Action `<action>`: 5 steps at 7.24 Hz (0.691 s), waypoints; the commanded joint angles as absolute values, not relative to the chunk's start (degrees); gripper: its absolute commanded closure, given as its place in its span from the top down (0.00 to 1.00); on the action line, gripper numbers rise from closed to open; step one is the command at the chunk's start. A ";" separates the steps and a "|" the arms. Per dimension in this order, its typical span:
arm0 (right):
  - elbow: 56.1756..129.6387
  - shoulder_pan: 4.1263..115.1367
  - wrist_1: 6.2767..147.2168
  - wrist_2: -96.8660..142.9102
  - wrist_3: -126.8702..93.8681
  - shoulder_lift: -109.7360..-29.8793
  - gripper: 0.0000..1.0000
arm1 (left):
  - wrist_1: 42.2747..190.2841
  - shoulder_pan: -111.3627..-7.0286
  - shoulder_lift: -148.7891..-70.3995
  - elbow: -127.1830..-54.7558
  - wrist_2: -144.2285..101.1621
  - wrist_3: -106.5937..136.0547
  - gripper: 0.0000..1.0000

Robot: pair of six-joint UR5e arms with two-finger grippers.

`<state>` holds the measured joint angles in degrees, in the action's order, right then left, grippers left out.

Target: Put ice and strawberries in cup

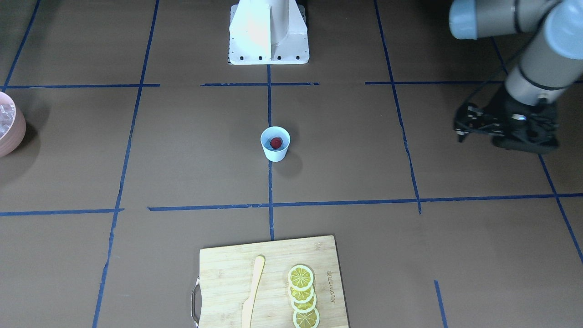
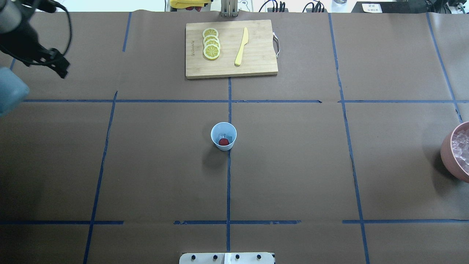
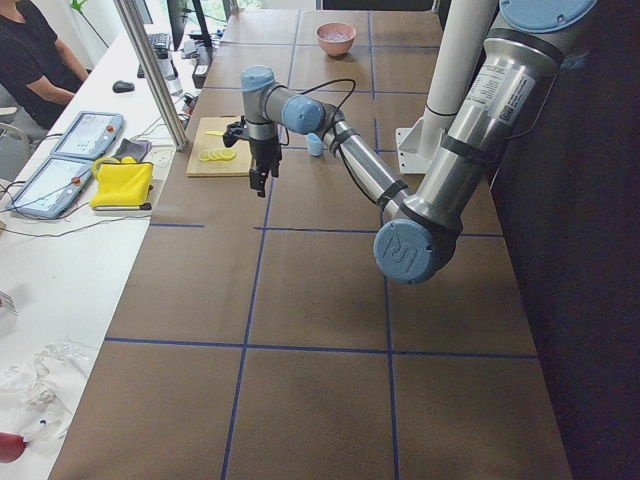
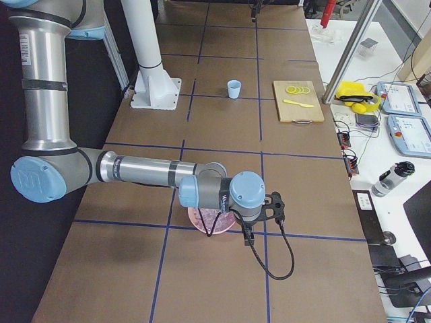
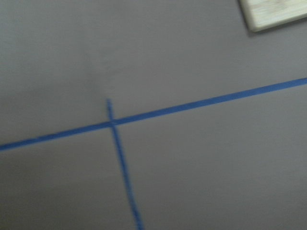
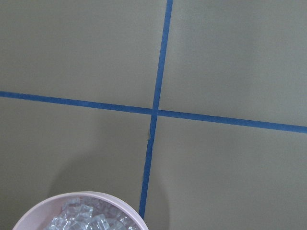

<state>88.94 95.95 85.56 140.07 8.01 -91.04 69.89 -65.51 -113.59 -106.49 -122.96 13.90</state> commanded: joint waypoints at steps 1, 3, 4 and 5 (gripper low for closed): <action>89.12 95.89 84.46 140.62 5.01 -91.23 0.99 | 70.22 -76.06 -110.67 -98.66 -132.73 -0.19 1.00; 89.12 95.89 84.29 141.07 5.01 -91.14 0.99 | 70.13 -84.60 -110.39 -91.44 -132.89 -11.74 1.00; 89.21 95.89 84.29 141.15 5.18 -91.06 0.99 | 70.66 -87.07 -108.13 -88.71 -133.06 -16.04 1.00; 89.21 95.89 84.29 141.24 5.19 -90.88 0.99 | 70.58 -88.58 -107.76 -87.03 -133.24 -17.74 1.00</action>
<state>89.19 95.89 84.30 141.13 5.14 -91.03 70.45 -86.01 -108.78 -89.73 -132.96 -14.28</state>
